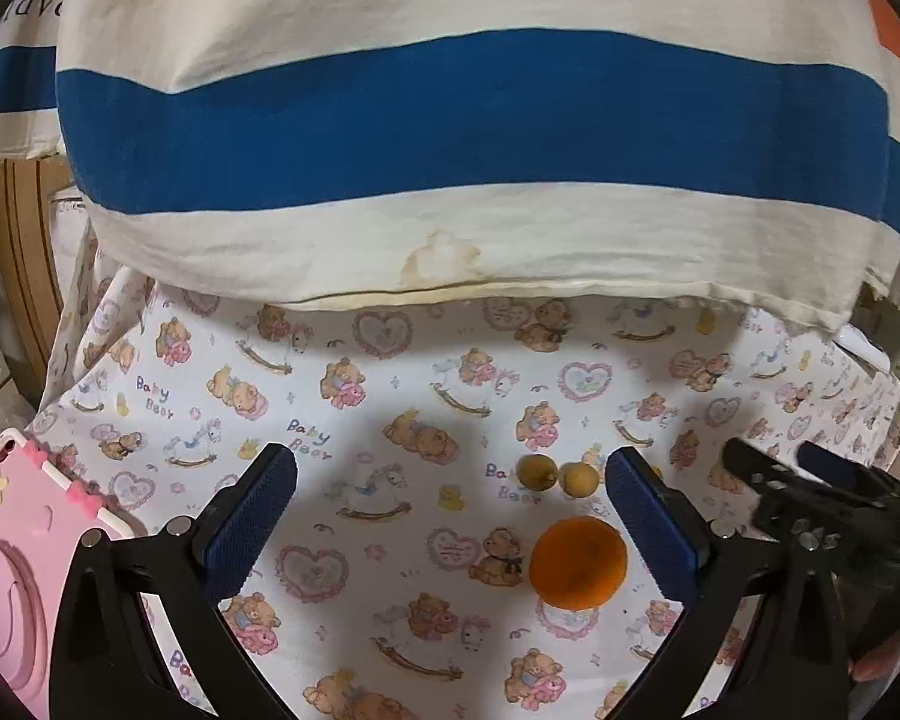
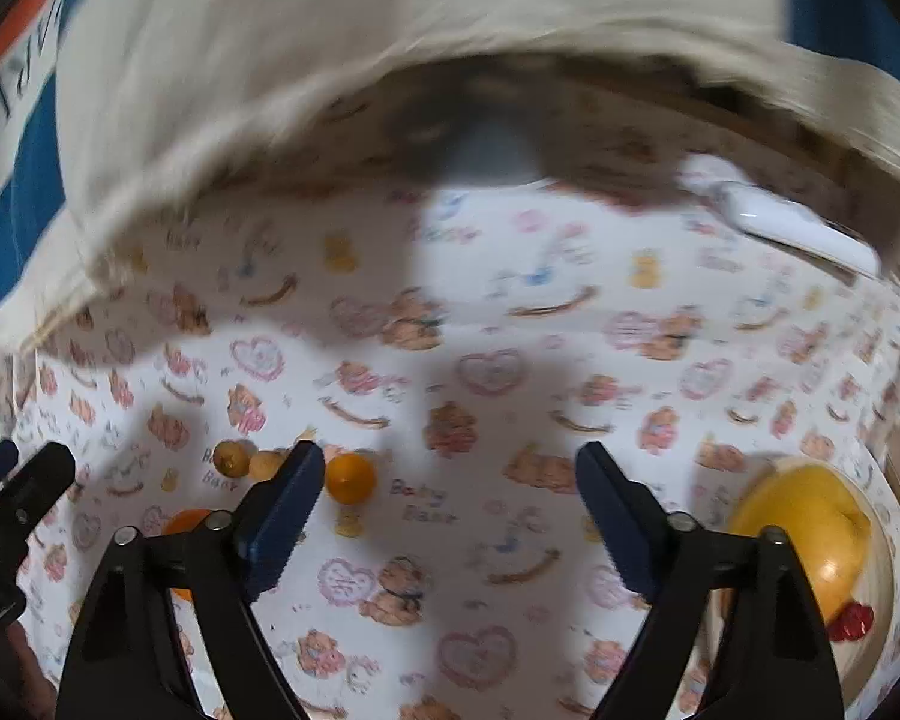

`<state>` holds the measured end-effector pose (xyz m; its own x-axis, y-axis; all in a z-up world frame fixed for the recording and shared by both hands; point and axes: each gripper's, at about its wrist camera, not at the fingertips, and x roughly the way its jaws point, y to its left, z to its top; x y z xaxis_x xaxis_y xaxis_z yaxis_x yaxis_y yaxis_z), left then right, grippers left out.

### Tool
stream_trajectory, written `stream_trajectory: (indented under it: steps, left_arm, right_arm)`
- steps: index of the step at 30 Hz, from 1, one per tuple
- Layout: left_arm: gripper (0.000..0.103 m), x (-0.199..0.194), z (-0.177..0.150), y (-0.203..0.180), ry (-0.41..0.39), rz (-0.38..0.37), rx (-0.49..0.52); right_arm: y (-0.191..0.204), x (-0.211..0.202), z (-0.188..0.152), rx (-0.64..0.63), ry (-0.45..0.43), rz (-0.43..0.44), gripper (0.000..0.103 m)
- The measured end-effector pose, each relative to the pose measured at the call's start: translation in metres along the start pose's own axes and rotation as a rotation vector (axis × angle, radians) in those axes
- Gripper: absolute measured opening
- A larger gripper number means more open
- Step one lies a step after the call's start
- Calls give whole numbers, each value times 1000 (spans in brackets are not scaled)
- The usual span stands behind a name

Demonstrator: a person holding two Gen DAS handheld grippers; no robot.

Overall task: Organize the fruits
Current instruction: 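Move both tools away from the plate toward the loose fruits on the cloth, then grasp a small orange with the right tool while the left tool grasps a larger orange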

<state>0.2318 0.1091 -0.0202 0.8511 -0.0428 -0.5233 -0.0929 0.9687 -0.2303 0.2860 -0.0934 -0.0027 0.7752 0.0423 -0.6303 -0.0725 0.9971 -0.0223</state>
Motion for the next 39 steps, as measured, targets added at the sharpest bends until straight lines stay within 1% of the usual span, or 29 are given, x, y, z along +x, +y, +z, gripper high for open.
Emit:
stream_trajectory:
  steps: [1,3,5,8,10,11,12,14,17,19,20,22,26,31,33,36,38,39]
  left_arm:
    - [102,2,0,1,7,1,-3]
    - [102,8,-1,4,26,-1,-17]
    - [102,11,-1,8,35,7,-31]
    - [102,12,0,12,39,4,-48]
    - [102,12,0,13,38,2,-55]
    - [102,13,1,13,39,1,-58]
    - [102,13,1,13,39,1,-58]
    - [102,12,1,12,37,6,-58]
    - [102,9,1,12,27,11,-59]
    - [102,9,1,13,26,11,-61]
    - [102,8,1,13,27,10,-63]
    - [101,9,1,13,30,6,-66]
    - [101,7,0,8,30,-5,-52]
    - [102,-5,1,-17,19,-41,52]
    - [102,-8,0,-28,41,-66,84]
    - [101,-11,-3,-40,83,-116,99]
    - [100,-14,-6,-46,90,-145,113]
    - [98,-14,-8,-50,90,-150,130]
  right_arm:
    - [5,6,0,-15,15,11,81]
    - [16,17,-2,-49,46,26,70]
    - [23,25,-2,-64,70,40,64]
    - [27,37,0,-45,122,51,54]
    - [28,44,2,-37,151,42,53]
    - [31,49,2,-45,168,21,51]
    - [32,52,3,-50,171,16,48]
    - [34,56,4,-55,179,34,46]
    - [34,62,5,-36,191,68,45]
    - [34,66,6,-31,199,84,39]
    - [34,68,5,-27,206,98,34]
    - [35,72,7,-21,213,110,30]
    - [29,66,5,-3,214,121,29]
    - [15,40,-5,-18,178,136,29]
    - [6,28,-11,-17,158,142,29]
    - [-8,11,-15,-16,125,145,29]
    - [-10,1,-19,-15,98,151,29]
    - [-8,-3,-20,-16,84,153,29]
